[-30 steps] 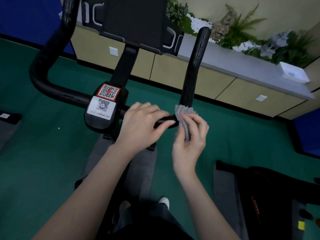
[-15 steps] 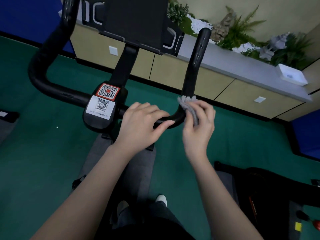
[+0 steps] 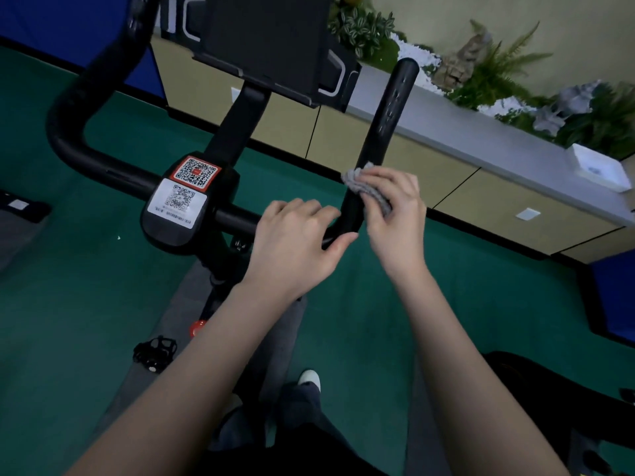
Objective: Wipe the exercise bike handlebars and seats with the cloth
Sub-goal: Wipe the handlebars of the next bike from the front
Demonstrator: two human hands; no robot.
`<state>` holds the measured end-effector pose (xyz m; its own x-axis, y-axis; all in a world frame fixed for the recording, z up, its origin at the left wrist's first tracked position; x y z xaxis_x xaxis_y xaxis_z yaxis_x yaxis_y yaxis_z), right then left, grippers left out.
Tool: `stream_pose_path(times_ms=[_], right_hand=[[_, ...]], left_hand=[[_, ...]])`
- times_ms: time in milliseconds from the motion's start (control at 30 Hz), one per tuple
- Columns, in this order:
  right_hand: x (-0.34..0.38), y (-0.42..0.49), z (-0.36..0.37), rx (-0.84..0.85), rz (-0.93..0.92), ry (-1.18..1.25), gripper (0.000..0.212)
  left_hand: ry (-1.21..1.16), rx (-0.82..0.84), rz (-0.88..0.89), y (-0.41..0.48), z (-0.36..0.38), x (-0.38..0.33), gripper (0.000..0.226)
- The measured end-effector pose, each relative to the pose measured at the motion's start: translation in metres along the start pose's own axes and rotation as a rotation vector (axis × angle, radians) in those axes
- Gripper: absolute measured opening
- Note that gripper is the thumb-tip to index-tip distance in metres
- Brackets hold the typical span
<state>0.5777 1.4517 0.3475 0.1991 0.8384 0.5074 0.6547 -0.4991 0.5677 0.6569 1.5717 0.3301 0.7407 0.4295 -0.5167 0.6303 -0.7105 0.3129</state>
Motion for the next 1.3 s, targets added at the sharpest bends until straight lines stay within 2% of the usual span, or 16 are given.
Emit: stream_pose_path(times_ms=[167, 367, 500, 600, 767, 900, 967, 1100, 1233, 1300], right_hand=[[-0.011, 0.003, -0.009, 0.179, -0.192, 0.023, 0.021], [-0.017, 0.041, -0.012, 0.335, -0.292, -0.044, 0.016], [-0.014, 0.045, -0.013, 0.575, -0.479, -0.113, 0.012], [-0.018, 0.059, -0.016, 0.722, -0.54, -0.145, 0.015], [-0.023, 0.082, -0.016, 0.663, -0.46, -0.202, 0.019], [-0.014, 0.074, -0.013, 0.807, -0.543, -0.197, 0.018], [-0.013, 0.079, -0.017, 0.873, -0.523, -0.163, 0.017], [-0.014, 0.091, -0.018, 0.849, -0.447, -0.183, 0.017], [-0.01, 0.078, -0.011, 0.921, -0.543, -0.276, 0.017], [-0.016, 0.083, -0.013, 0.864, -0.543, -0.316, 0.016]], left_hand=[[0.006, -0.032, -0.062, -0.003, 0.005, -0.006, 0.038], [-0.009, -0.045, -0.103, -0.004, 0.005, -0.007, 0.036], [0.011, -0.044, -0.112, -0.003, 0.007, -0.007, 0.036], [0.003, -0.037, -0.118, -0.003, 0.007, -0.007, 0.037], [-0.016, -0.031, -0.125, -0.003, 0.006, -0.007, 0.04], [-0.019, -0.023, -0.14, -0.002, 0.006, -0.007, 0.041], [-0.025, -0.02, -0.146, -0.002, 0.006, -0.006, 0.039], [-0.032, -0.027, -0.151, -0.002, 0.006, -0.006, 0.036], [-0.027, -0.022, -0.156, -0.001, 0.006, -0.006, 0.036], [-0.027, -0.023, -0.156, -0.002, 0.006, -0.005, 0.038]])
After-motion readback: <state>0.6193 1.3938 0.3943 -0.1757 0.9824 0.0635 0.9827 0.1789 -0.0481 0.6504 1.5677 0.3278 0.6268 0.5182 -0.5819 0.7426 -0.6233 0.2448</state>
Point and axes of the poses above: each hand's wrist, its own y-axis towards the middle knuckle, its own z-axis out of the palm, x = y × z, the point moved 1 cm from there along y, towards the middle knuckle, and after that the axes turned 9 degrees about -z, right-handed, at the moved point
